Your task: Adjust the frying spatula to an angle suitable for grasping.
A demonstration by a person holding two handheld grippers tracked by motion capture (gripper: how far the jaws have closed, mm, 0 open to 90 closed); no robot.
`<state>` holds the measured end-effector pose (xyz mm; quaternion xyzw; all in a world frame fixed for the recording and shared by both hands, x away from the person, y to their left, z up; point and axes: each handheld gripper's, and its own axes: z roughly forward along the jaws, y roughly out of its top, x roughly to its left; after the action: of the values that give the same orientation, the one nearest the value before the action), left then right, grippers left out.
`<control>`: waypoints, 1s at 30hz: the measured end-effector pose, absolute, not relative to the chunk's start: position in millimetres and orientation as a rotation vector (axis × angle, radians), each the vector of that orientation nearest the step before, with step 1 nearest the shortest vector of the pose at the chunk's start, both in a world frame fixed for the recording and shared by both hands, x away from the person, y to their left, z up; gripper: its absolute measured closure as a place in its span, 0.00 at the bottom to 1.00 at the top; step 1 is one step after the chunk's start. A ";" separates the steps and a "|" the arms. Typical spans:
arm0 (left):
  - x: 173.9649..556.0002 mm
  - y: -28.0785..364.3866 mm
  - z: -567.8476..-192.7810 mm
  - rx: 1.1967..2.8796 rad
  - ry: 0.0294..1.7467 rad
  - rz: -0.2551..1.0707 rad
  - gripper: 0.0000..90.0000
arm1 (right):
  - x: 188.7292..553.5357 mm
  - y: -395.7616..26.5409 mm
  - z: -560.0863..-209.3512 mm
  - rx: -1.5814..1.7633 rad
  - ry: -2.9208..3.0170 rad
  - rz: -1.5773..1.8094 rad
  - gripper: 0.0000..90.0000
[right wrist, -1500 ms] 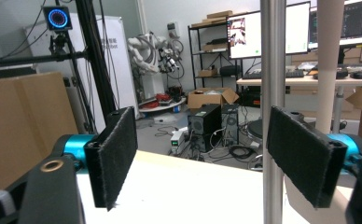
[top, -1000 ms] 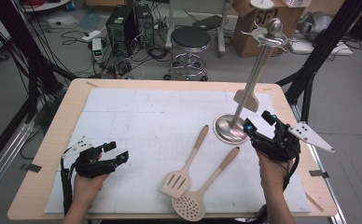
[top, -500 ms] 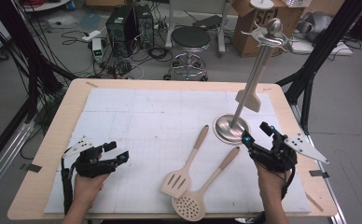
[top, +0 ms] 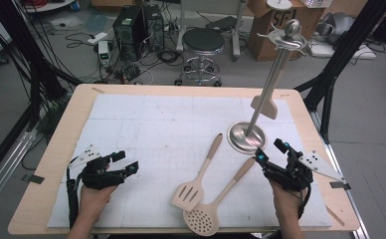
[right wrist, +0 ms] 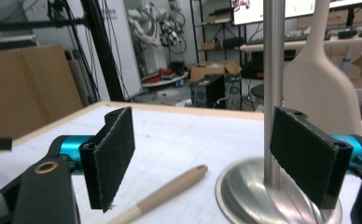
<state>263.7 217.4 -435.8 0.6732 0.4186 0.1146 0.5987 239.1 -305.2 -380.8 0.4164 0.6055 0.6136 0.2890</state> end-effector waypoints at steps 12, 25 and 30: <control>265.6 204.5 -434.0 1.579 0.978 0.247 0.24 | 238.2 -309.5 -387.1 1.154 1.604 1.638 0.24; 276.1 159.1 -423.2 1.657 0.916 0.120 0.30 | 238.4 -312.2 -390.6 1.172 1.601 1.632 0.24; 280.1 139.5 -417.0 1.684 0.869 0.060 0.40 | 238.0 -314.3 -390.1 1.158 1.587 1.646 0.24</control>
<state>280.1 139.5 -417.0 0.7215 0.3722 0.0255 0.5834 238.0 -314.3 -390.1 0.4328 0.5936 0.6156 0.2852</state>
